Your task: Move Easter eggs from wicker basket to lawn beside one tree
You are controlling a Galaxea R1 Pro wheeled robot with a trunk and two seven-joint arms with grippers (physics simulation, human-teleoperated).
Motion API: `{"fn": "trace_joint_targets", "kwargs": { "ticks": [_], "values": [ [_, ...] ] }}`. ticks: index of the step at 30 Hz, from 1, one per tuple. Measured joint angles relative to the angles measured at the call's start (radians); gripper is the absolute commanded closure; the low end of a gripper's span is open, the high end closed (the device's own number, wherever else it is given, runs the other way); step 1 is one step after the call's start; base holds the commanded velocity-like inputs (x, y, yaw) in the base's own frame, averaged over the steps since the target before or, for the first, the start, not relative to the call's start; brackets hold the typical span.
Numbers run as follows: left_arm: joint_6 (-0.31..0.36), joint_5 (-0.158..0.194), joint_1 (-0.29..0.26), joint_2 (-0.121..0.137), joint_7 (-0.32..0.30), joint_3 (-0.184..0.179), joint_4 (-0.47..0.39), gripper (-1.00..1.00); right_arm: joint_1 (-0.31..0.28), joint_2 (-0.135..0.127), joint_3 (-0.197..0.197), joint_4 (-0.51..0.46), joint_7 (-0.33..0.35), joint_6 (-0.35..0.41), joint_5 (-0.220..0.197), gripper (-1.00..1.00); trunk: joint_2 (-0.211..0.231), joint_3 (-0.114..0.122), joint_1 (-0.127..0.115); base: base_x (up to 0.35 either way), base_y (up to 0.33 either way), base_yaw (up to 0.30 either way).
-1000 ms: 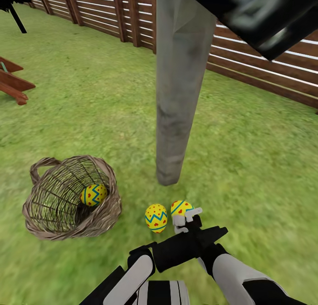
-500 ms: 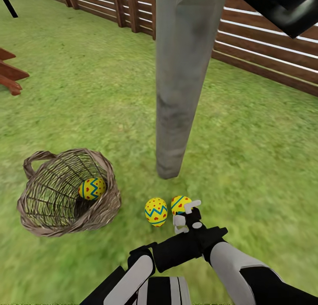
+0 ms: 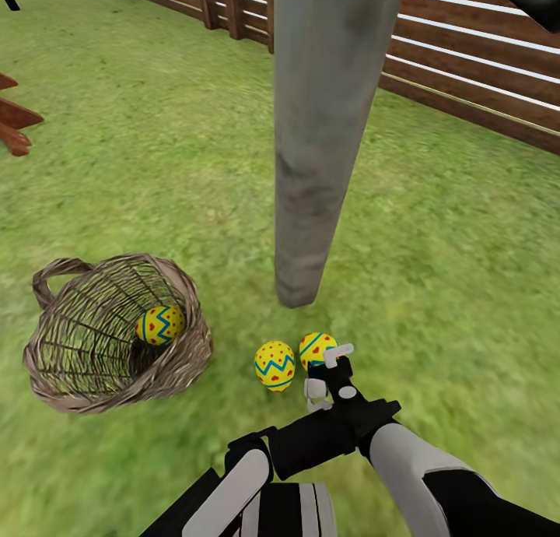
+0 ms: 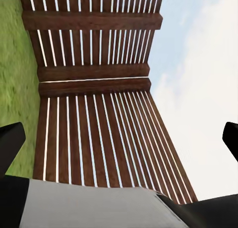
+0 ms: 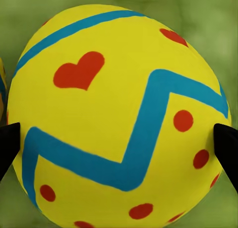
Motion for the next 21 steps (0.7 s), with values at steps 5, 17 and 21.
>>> {"fn": "trace_joint_targets", "kwargs": {
  "ticks": [5,17,21],
  "values": [
    [0.011,0.012,0.011,0.006,-0.007,0.011,-0.010,-1.00,0.003,-0.005,0.011,-0.003,0.001,-0.002,0.002,1.00,0.000,0.000,0.000,0.000,0.000,0.000],
    [0.016,0.016,0.020,0.006,-0.006,0.040,-0.017,-1.00,0.009,-0.006,0.001,0.008,0.002,0.001,0.005,-1.00,0.000,0.000,0.000,0.000,0.000,0.000],
    [0.016,0.016,0.020,0.006,-0.006,0.040,-0.017,-1.00,0.009,-0.006,0.001,0.007,0.002,0.001,0.004,-1.00,0.000,0.000,0.000,0.000,0.000,0.000]
  ]
}}
